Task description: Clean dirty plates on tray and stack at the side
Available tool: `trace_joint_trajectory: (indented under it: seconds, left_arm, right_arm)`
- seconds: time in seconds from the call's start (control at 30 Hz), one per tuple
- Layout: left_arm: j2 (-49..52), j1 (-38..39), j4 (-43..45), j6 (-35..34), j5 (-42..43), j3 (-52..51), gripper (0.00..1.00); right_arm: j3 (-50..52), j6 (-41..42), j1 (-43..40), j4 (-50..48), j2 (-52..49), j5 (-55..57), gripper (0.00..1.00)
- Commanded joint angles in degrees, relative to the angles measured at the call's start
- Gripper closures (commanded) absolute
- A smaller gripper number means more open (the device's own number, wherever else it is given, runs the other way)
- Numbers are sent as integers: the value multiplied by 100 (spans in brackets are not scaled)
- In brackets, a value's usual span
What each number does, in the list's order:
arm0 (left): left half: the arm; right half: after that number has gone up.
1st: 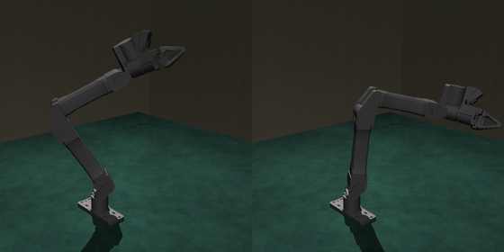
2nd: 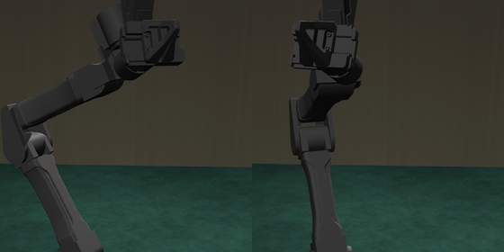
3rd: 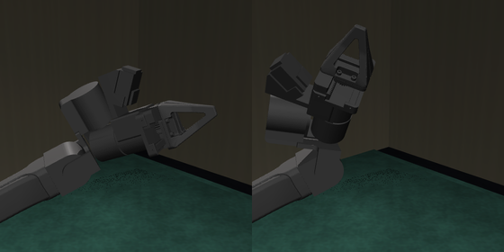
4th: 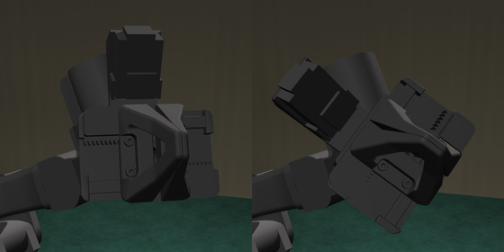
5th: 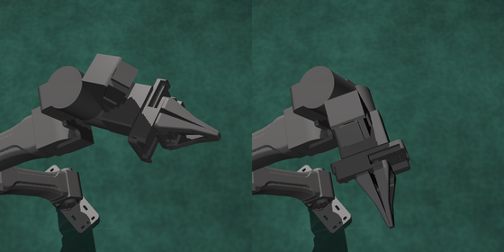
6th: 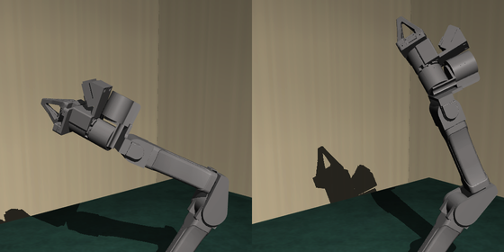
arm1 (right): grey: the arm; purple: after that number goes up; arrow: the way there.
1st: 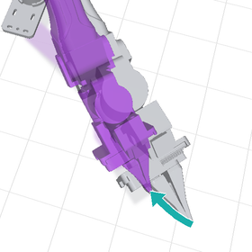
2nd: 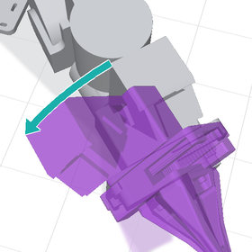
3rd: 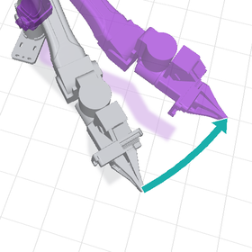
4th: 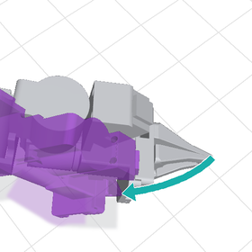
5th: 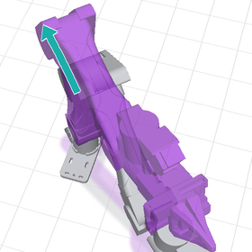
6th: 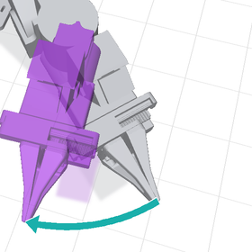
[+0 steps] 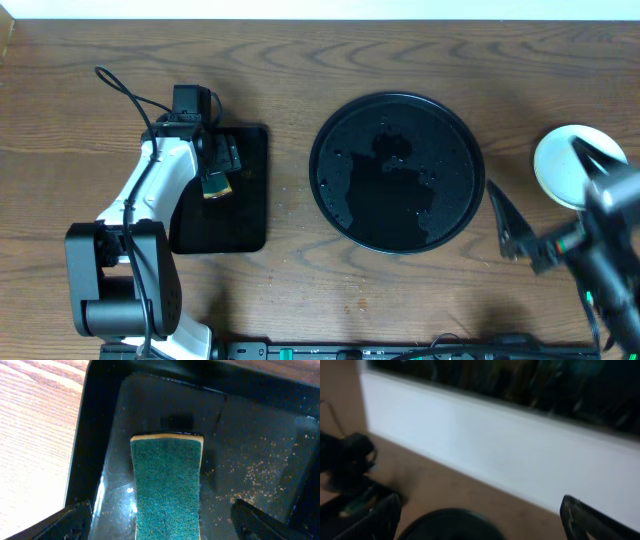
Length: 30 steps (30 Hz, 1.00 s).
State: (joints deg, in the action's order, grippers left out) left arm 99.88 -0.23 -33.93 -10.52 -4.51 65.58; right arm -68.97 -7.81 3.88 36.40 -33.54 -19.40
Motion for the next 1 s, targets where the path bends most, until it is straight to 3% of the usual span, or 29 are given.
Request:
trace_joint_trajectory:
  seconds: [0.0,0.23,0.37,0.63,0.97]
  left_arm:
    - [11,-24,0,-9,-50,15,11]
    - [11,-24,-2,-9,-50,15,11]
    - [11,-24,-2,-9,-50,15,11]
    - [11,-24,-2,-9,-50,15,11]
    - [11,-24,-2,-9,-50,15,11]
  right_arm:
    - [1043,-87,48,-850,787,518,1]
    - [3604,-87,48,-3877,2463,597,1]
    - [4522,-85,48,-4636,2811,719,1]
    - [5906,-81,24,-4883,3327,907,1]
    - [6870,208,-61,-4736,3324,1259,1]
